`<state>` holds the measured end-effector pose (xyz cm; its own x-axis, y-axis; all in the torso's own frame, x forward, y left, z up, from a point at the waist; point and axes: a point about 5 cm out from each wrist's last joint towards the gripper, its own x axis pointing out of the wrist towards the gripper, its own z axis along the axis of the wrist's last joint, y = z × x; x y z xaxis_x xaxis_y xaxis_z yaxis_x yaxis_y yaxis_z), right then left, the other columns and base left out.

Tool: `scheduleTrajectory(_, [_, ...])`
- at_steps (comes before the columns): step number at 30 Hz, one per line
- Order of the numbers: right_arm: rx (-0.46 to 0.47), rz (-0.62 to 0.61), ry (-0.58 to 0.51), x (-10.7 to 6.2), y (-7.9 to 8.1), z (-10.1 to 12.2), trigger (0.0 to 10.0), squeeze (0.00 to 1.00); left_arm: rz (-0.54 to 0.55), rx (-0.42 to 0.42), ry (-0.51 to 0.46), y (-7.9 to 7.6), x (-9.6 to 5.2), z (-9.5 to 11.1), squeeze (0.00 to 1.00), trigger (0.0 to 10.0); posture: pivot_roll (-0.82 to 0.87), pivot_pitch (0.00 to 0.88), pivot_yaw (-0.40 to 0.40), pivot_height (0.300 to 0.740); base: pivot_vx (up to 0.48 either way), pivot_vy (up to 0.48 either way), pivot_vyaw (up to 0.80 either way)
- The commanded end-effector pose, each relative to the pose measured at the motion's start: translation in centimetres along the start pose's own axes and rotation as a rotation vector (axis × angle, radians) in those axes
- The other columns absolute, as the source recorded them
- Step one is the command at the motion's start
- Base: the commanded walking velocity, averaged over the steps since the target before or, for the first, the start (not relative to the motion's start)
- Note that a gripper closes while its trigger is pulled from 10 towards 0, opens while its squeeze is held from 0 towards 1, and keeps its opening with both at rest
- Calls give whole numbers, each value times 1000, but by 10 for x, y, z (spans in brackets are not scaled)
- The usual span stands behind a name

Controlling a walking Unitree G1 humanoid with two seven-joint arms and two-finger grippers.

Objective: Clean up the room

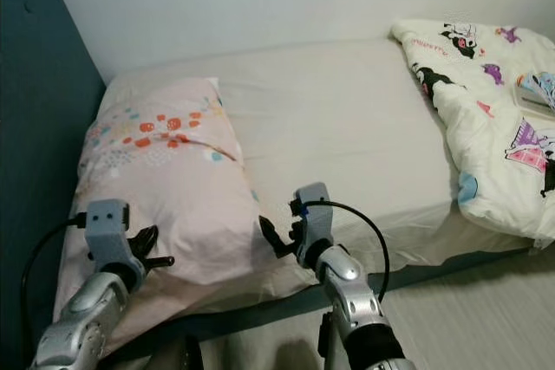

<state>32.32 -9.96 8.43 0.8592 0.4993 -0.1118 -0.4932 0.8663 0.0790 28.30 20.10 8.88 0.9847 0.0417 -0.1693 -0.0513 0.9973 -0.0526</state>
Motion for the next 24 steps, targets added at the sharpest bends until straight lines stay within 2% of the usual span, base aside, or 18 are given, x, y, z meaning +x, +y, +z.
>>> scheduleTrajectory(1, [-29,-17,12,-4,-1,-7,10000,0,7,47,12,-2,-3,-12,0,10000,3,105,-20,582,0,0,0])
scheduleTrajectory(6, [-64,-23,11,-6,-2,-10,10000,0,-15,33,-20,-6,-7,-17,0,10000,0,94,-19,582,0,0,0])
scheduleTrajectory(13, [-60,-24,6,-7,-3,-12,10000,0,-64,69,-38,-18,-7,-18,0,10000,8,81,-24,582,0,0,0])
scheduleTrajectory(16, [-58,-17,-5,-6,-2,-11,10000,0,-86,113,-45,-25,-7,-24,0,10000,7,76,-20,597,0,0,0])
scheduleTrajectory(24, [-60,-15,-12,-6,-1,-12,10000,0,-99,131,-62,-30,-6,-24,0,10000,8,76,-21,627,0,0,0])
